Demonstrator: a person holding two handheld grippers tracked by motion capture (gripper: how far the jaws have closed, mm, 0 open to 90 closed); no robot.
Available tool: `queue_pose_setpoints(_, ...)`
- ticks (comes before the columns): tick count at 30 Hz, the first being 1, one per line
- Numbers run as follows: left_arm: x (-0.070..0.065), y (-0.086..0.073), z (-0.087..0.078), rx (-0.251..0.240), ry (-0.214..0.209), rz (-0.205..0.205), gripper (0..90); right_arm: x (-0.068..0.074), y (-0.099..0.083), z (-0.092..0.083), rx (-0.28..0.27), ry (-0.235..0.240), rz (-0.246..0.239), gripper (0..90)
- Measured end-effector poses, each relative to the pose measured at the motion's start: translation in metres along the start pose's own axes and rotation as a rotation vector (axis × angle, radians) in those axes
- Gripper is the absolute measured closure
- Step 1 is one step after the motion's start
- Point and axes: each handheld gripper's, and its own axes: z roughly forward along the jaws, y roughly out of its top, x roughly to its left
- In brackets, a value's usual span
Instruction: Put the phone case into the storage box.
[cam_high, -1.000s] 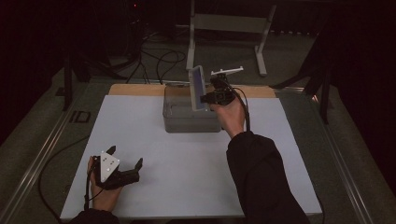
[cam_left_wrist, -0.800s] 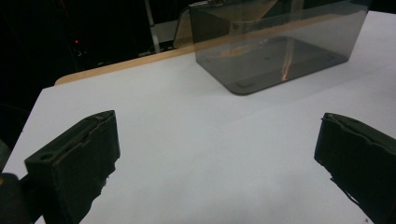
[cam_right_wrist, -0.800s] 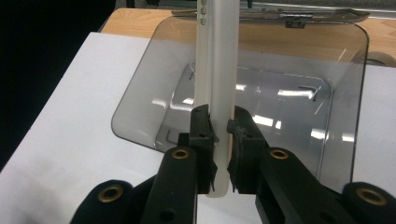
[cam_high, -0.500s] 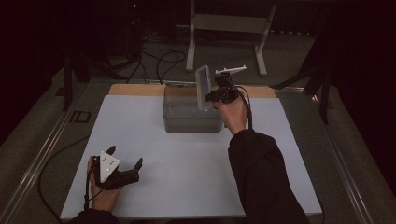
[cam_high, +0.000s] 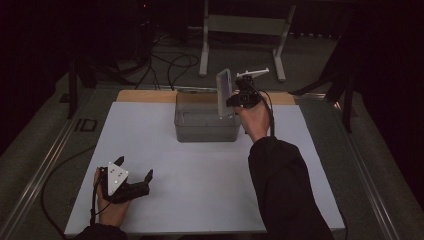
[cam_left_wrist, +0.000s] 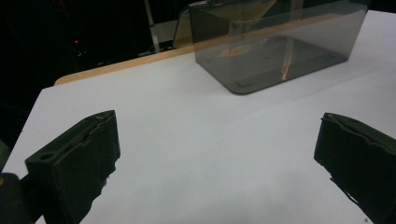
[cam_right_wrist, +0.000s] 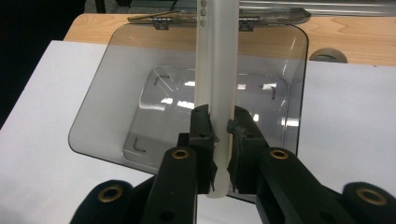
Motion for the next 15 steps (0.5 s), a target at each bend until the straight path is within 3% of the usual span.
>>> queue_pose_setpoints(15,-0.0002,0.0001,-0.0003,-0.001,0.000,0.002,1.1,-0.0091,-0.0016,0.0063,0.021,-0.056,0.012,81.7)
